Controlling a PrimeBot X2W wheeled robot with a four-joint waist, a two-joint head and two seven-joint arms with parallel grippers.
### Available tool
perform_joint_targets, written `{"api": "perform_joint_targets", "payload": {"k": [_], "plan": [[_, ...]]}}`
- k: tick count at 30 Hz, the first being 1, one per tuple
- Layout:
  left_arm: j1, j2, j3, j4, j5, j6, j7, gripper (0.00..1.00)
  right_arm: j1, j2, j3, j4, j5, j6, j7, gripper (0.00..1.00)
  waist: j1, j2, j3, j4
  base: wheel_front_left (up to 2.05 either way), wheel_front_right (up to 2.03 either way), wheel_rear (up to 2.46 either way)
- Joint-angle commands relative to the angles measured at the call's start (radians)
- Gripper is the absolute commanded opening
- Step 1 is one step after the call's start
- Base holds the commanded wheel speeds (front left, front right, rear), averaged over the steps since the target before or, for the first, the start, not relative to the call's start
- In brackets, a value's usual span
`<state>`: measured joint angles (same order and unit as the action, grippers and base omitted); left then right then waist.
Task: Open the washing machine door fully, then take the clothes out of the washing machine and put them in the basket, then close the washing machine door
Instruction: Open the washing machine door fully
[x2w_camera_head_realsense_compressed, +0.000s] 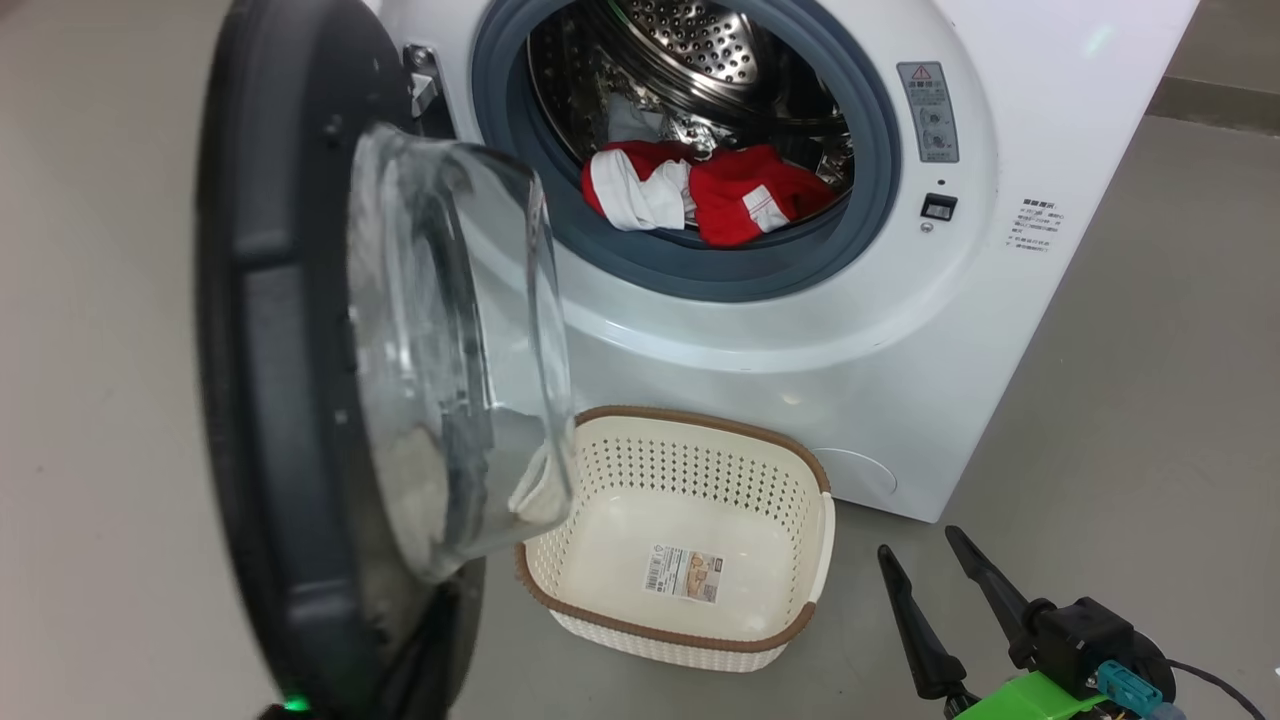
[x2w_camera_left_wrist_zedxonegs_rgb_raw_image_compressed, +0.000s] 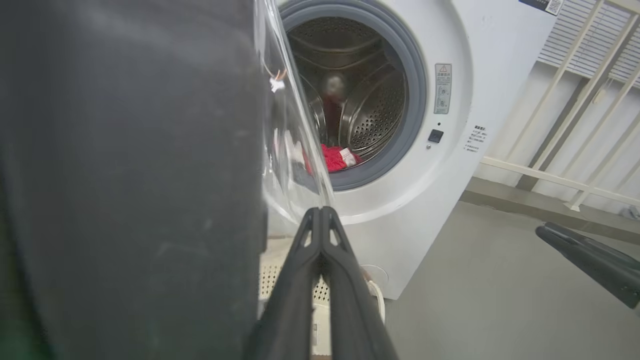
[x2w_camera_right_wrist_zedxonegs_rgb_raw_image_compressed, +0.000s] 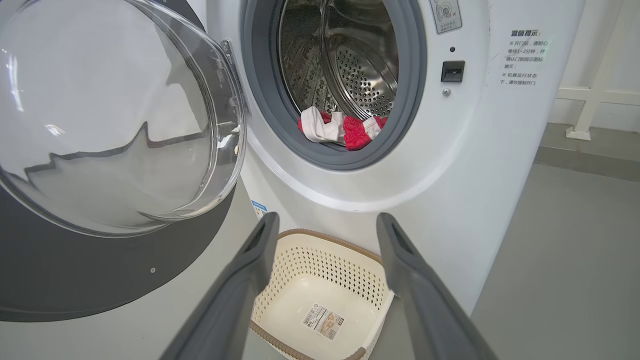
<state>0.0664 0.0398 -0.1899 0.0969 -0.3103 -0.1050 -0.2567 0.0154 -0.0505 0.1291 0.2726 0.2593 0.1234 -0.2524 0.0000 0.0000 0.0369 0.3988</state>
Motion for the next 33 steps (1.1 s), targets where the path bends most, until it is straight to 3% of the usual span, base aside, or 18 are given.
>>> {"api": "perform_joint_targets", "payload": {"k": [1, 17, 25, 33], "plan": [[-0.019, 0.010, 0.080, -0.014, -0.003, 0.015, -0.005, 0.00, -0.024, 0.000, 0.020, -0.028, 0.011, 0.007, -0.009, 1.00, 0.0000, 0.0000, 0.001, -0.001, 0.00, 0.00, 0.00], [-0.058, 0.010, 0.475, 0.051, 0.018, 0.018, -0.005, 0.00, -0.029, 0.000, 0.017, -0.039, 0.002, 0.007, -0.009, 1.00, 0.0000, 0.0000, 0.033, -0.042, 0.00, 0.00, 0.00], [-0.123, 0.012, 0.641, 0.091, 0.059, -0.005, -0.005, 0.00, -0.045, 0.000, 0.012, -0.050, -0.009, 0.007, -0.009, 1.00, 0.0000, 0.0000, 0.066, -0.056, 0.00, 0.00, 0.00], [-0.228, 0.068, 0.792, 0.166, 0.082, -0.021, -0.005, 0.00, -0.071, 0.000, 0.015, -0.052, -0.024, 0.007, -0.009, 1.00, 0.0000, 0.0000, 0.113, -0.069, 0.00, 0.00, 0.00]]}}
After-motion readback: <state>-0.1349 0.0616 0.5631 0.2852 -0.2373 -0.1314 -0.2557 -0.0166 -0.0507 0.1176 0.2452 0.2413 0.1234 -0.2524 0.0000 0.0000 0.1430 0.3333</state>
